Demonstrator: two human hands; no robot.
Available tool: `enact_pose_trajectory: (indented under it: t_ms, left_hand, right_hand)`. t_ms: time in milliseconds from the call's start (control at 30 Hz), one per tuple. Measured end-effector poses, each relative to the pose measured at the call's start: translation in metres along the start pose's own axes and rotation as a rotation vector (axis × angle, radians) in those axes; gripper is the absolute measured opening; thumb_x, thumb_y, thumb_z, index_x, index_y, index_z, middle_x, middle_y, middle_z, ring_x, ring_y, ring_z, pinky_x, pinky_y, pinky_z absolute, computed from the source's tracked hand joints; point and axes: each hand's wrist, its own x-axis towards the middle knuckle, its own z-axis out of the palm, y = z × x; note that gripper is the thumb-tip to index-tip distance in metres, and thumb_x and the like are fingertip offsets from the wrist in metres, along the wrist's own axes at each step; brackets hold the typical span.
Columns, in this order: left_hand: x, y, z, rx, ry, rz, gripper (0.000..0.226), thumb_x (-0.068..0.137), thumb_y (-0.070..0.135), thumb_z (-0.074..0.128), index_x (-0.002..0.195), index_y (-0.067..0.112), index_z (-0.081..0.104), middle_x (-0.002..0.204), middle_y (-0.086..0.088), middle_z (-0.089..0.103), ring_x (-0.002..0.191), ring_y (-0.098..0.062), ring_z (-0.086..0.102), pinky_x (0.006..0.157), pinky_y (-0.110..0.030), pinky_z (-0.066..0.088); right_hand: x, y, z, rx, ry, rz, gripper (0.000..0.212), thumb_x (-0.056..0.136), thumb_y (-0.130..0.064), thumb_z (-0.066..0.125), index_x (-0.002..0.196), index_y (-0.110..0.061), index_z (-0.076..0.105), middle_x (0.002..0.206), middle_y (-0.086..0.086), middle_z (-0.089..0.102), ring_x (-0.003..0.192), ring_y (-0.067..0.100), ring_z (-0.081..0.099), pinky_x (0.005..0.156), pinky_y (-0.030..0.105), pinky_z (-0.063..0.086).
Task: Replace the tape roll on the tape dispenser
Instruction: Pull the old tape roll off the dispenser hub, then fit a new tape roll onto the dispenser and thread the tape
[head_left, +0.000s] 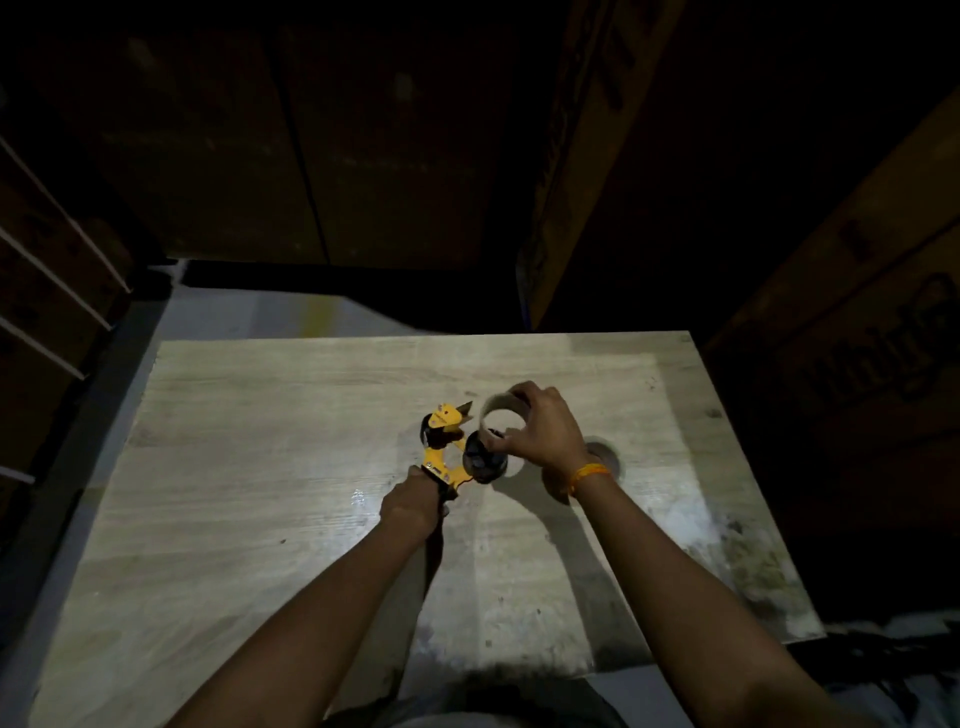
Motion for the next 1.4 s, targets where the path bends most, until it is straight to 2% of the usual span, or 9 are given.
enact_pose_trajectory:
  t_ms: [200, 333, 467, 633, 867, 1000, 1100, 1267, 1400]
  left_hand:
    - [-0.014, 0.005, -0.011, -0.056, -0.036, 0.019, 0.052, 0.096, 0.032, 0.065, 0.139, 0.009, 0.046, 0.115, -0.001, 0.061, 0.088, -0.018, 0.062, 0.073, -0.026, 0.046]
    - [-0.018, 0.003, -0.009, 0.02, -0.009, 0.039, 0.052, 0.093, 0.032, 0.066, 0.139, 0.009, 0.054, 0.13, -0.008, 0.064, 0.106, -0.026, 0.067, 0.081, -0.031, 0.049]
    - [-0.013, 0.003, -0.009, -0.066, -0.062, 0.053, 0.072, 0.078, 0.055, 0.052, 0.137, 0.013, 0.056, 0.131, -0.005, 0.064, 0.09, -0.02, 0.06, 0.08, -0.031, 0.046]
    - [-0.015, 0.001, -0.008, -0.062, -0.024, 0.042, 0.066, 0.091, 0.043, 0.06, 0.145, 0.009, 0.043, 0.13, -0.011, 0.062, 0.104, -0.026, 0.067, 0.083, -0.034, 0.051]
    - [-0.032, 0.009, -0.019, 0.028, -0.068, 0.108, 0.064, 0.097, 0.032, 0.062, 0.145, 0.004, 0.031, 0.129, -0.013, 0.06, 0.113, -0.03, 0.066, 0.094, -0.042, 0.055]
    - [-0.033, 0.005, -0.016, 0.059, -0.102, 0.097, 0.064, 0.097, 0.041, 0.062, 0.139, 0.003, 0.033, 0.125, -0.013, 0.063, 0.112, -0.032, 0.067, 0.089, -0.041, 0.056]
    - [-0.034, 0.001, -0.014, 0.082, -0.088, 0.128, 0.063, 0.097, 0.043, 0.062, 0.136, 0.001, 0.035, 0.128, -0.016, 0.063, 0.112, -0.032, 0.067, 0.085, -0.039, 0.055]
    - [-0.04, -0.005, -0.024, 0.117, -0.075, 0.171, 0.057, 0.096, 0.036, 0.065, 0.134, 0.0, 0.041, 0.128, -0.021, 0.062, 0.114, -0.037, 0.064, 0.087, -0.045, 0.053]
    - [-0.047, -0.008, -0.029, 0.156, -0.085, 0.209, 0.064, 0.095, 0.039, 0.067, 0.138, 0.0, 0.04, 0.13, -0.023, 0.059, 0.116, -0.038, 0.062, 0.09, -0.046, 0.052]
  right_hand:
    - [0.007, 0.069, -0.015, 0.024, 0.074, 0.298, 0.085, 0.065, -0.047, 0.091, 0.132, -0.008, 0.058, 0.124, 0.012, 0.064, 0.126, 0.038, 0.045, 0.092, 0.048, 0.054]
    - [0.023, 0.096, -0.029, 0.033, 0.053, 0.41, 0.076, 0.067, -0.049, 0.087, 0.125, -0.008, 0.058, 0.122, 0.013, 0.063, 0.127, 0.035, 0.045, 0.091, 0.044, 0.054]
    - [0.041, 0.117, -0.03, 0.087, 0.096, 0.488, 0.07, 0.048, -0.058, 0.075, 0.099, -0.013, 0.062, 0.098, 0.007, 0.066, 0.11, 0.032, 0.062, 0.081, 0.037, 0.06]
    - [0.049, 0.117, -0.029, 0.183, 0.197, 0.438, 0.061, 0.058, -0.042, 0.094, 0.099, -0.014, 0.058, 0.107, 0.011, 0.067, 0.103, 0.029, 0.064, 0.074, 0.028, 0.045]
    - [0.04, 0.123, -0.035, 0.262, 0.096, 0.504, 0.095, 0.069, -0.033, 0.096, 0.143, -0.002, 0.046, 0.137, 0.018, 0.061, 0.124, 0.034, 0.062, 0.09, 0.035, 0.052]
    - [0.016, 0.132, -0.039, 0.317, 0.164, 0.518, 0.083, 0.078, -0.034, 0.091, 0.142, -0.003, 0.048, 0.135, 0.017, 0.063, 0.119, 0.033, 0.066, 0.085, 0.033, 0.051]
    - [-0.007, 0.136, -0.035, 0.307, 0.163, 0.489, 0.076, 0.081, -0.036, 0.088, 0.138, -0.003, 0.051, 0.135, 0.018, 0.064, 0.122, 0.033, 0.066, 0.092, 0.037, 0.054]
    - [-0.041, 0.137, -0.018, 0.144, 0.001, 0.385, 0.093, 0.065, -0.047, 0.094, 0.138, -0.005, 0.056, 0.131, 0.013, 0.066, 0.123, 0.03, 0.062, 0.091, 0.03, 0.048]
    - [-0.051, 0.144, 0.0, -0.029, -0.07, 0.31, 0.092, 0.045, -0.067, 0.082, 0.125, -0.024, 0.066, 0.133, 0.006, 0.06, 0.126, 0.029, 0.055, 0.096, 0.033, 0.052]
